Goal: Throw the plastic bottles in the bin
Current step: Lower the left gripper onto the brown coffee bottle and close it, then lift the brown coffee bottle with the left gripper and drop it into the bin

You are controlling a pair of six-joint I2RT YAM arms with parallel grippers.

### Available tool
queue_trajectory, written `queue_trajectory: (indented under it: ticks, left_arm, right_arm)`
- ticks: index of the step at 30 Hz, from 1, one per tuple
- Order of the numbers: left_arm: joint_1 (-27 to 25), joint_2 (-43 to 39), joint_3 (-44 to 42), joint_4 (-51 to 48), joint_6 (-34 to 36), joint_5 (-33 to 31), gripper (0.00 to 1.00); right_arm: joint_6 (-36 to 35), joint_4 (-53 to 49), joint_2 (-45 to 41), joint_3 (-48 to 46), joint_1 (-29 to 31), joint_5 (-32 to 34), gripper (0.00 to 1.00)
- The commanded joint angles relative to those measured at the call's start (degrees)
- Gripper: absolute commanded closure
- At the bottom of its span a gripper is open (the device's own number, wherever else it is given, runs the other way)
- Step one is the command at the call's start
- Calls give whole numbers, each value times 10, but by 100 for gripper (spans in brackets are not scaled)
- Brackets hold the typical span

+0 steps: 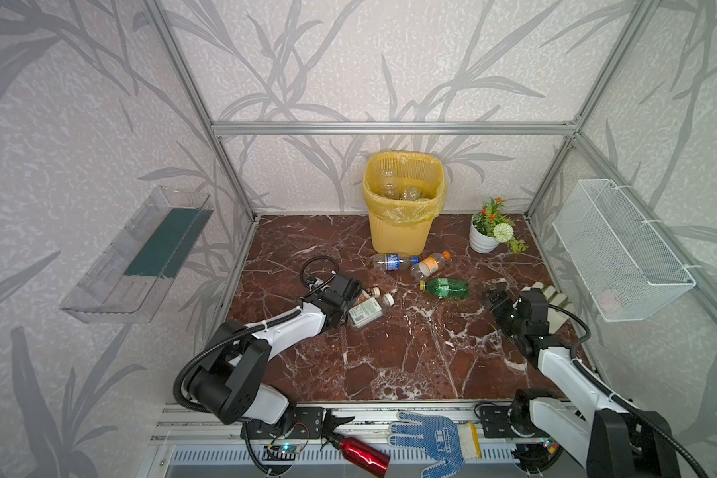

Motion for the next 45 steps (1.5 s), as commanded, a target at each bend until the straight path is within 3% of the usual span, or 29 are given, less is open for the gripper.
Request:
queue_trajectory:
  ticks: [1,18,24,32,36,45]
  left_arm:
    - [9,26,24,21,14,17,1]
    - [51,132,118,33,71,50,3]
    - [55,163,165,-7,89,64,5]
    - [60,215,197,-10,80,89,7]
    - [62,229,208,-8,77,92,13]
    - [78,219,216,33,80,100,40]
  right_arm:
    - [-7,-12,-9,-5,-2,9,5]
    - [-9,-35,-28,-10,-2,24,5]
    - [-8,-41,-37,-14,-2,30,5]
    - [-8,-55,-54,-16,-3,40,5]
    - [-11,-65,-66,-18,-3,47,5]
    - [-12,-72,-79,-19,-4,49,4]
